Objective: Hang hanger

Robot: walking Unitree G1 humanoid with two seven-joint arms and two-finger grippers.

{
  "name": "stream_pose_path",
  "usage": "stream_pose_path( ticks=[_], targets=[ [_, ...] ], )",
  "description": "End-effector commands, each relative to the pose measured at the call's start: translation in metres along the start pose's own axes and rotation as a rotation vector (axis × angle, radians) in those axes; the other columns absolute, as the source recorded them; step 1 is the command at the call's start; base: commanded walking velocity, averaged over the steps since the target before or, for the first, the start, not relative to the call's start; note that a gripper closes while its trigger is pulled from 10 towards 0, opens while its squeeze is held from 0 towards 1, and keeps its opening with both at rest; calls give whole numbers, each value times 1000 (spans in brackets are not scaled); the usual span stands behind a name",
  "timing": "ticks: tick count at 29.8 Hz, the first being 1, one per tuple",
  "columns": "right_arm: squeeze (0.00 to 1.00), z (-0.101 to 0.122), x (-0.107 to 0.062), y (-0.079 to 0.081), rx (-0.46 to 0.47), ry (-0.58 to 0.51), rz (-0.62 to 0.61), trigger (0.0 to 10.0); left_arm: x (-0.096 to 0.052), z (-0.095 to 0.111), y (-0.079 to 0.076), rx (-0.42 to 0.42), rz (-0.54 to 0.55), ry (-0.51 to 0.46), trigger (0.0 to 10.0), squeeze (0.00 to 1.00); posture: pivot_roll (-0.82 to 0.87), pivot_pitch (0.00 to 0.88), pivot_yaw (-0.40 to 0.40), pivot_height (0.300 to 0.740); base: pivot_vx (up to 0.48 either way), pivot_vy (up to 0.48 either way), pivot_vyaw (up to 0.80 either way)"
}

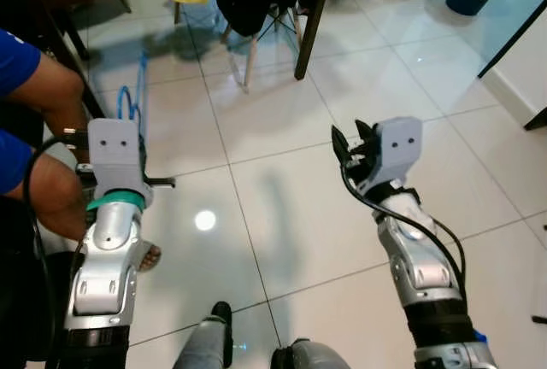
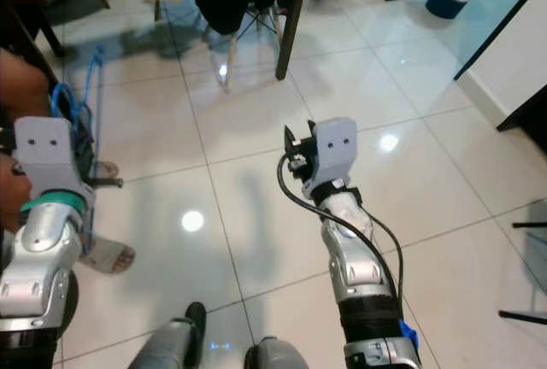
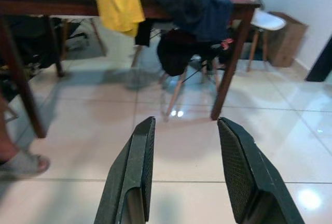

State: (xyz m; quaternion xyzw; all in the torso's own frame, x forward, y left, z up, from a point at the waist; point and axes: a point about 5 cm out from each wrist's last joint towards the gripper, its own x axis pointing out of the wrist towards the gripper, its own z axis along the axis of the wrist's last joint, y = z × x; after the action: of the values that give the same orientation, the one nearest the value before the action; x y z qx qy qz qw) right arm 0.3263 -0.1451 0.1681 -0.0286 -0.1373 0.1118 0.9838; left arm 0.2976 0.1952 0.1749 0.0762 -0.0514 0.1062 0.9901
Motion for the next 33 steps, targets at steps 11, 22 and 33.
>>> stream_pose_path(
  ticks=[11, 22, 33],
  targets=[
    [0, -2, -1, -4, 21, 2, -21, 10000, 1, 3, 1, 15, 0, -12, 10000, 0, 8, 144, -17, 740, 449, 0, 0],
    [0, 0, 0, -2, 20, -4, -8, 10000, 3, 6, 2, 17, 2, -29, 10000, 0, 10, 136, -18, 740, 473, 0, 0],
    [0, 29, 12, 2, 40, -116, 4, 10000, 7, 37, 4, 64, 10, -150, 10000, 0, 26, 137, -13, 740, 480, 0, 0]
  ],
)
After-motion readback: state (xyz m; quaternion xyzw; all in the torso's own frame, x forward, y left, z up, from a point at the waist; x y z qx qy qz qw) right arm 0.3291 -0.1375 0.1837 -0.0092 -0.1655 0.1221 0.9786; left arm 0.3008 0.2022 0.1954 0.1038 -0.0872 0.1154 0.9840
